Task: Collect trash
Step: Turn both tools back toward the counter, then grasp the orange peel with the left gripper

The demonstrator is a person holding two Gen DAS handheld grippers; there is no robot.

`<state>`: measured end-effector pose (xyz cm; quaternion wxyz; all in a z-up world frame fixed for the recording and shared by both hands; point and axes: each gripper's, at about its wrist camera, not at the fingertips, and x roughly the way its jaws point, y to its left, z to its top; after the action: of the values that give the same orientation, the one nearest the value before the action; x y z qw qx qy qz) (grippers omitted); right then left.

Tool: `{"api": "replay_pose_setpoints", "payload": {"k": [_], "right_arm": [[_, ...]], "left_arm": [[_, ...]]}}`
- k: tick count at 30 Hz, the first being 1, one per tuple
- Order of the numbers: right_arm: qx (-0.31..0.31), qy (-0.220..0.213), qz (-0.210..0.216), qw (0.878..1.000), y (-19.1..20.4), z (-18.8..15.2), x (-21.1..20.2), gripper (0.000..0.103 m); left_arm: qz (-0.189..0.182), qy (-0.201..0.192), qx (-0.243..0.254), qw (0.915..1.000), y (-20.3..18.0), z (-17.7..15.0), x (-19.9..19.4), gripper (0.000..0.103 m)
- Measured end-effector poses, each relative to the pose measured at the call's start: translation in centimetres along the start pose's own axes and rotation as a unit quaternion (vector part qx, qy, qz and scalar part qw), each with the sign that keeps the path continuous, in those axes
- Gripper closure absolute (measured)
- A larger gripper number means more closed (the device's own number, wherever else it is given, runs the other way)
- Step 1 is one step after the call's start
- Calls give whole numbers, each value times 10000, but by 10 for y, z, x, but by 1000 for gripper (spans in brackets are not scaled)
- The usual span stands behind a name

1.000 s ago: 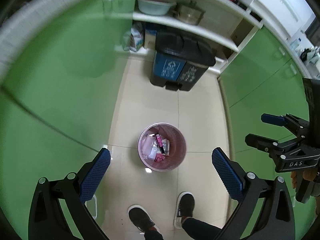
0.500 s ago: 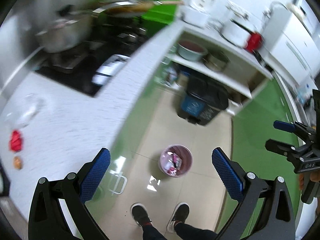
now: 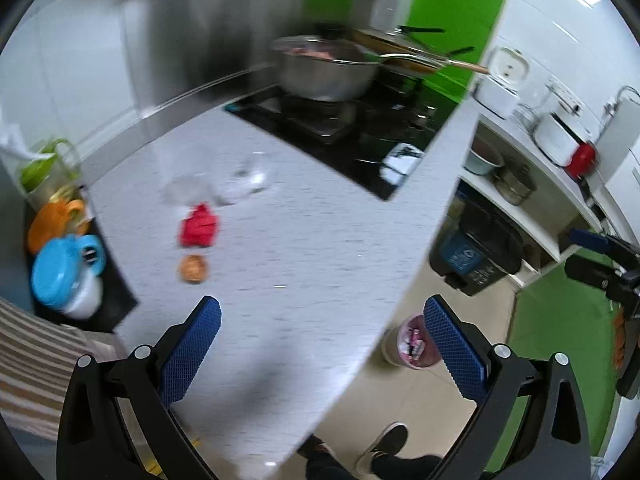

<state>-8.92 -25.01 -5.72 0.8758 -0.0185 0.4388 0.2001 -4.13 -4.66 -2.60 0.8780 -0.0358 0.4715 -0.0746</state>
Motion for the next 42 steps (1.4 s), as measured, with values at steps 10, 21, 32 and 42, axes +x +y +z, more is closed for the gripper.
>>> {"api": "replay_pose_setpoints", "payload": {"k": [10, 21, 32, 42], "right_arm": [[-503, 316, 305, 9978, 63, 41, 61, 4], [-1148, 823, 662, 9878, 70, 79, 129, 4], [-1367, 1095, 910, 9803, 59, 104, 175, 4], [-1411, 1156, 979, 9783, 59, 111, 187, 4]], "left_arm": [[294, 233, -352, 9987, 71, 10, 26, 6], [667, 661, -1005, 9905, 109, 17, 96, 6], [977, 934, -1301, 9822, 128, 16, 140, 20], [946, 1083, -1367, 9801, 129, 15, 150, 70]]}}
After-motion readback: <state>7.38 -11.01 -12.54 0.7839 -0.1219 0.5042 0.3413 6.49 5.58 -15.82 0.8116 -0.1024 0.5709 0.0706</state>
